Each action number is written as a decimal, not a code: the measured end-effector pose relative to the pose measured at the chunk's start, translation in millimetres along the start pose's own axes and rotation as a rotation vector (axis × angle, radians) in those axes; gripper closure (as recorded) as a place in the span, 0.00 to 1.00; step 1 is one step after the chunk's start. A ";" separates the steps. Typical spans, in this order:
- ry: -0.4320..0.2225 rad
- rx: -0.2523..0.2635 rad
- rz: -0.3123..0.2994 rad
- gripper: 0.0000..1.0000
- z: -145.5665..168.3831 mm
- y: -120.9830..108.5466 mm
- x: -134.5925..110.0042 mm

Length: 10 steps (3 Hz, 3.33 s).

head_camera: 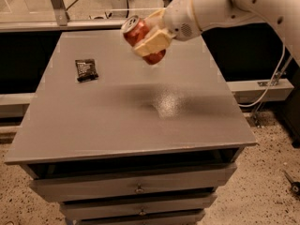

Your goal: Place coke can upright

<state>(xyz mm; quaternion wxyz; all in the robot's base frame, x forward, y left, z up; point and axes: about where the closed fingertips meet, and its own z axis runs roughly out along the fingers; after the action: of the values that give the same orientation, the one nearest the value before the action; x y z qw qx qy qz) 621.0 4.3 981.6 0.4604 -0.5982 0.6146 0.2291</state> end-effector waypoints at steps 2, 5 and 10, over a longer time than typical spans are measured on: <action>-0.225 -0.039 -0.001 1.00 -31.6 9.7 38.1; -0.379 -0.133 0.099 0.62 -10.6 35.9 78.4; -0.319 -0.046 0.105 0.00 -81.6 40.5 116.5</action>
Offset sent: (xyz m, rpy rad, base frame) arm -0.0226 -0.0733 -0.0473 0.3231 0.0211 0.1241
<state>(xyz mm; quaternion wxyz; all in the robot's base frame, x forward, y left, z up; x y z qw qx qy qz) 575.1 -117.4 911.2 0.5256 -0.5317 0.5588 0.3589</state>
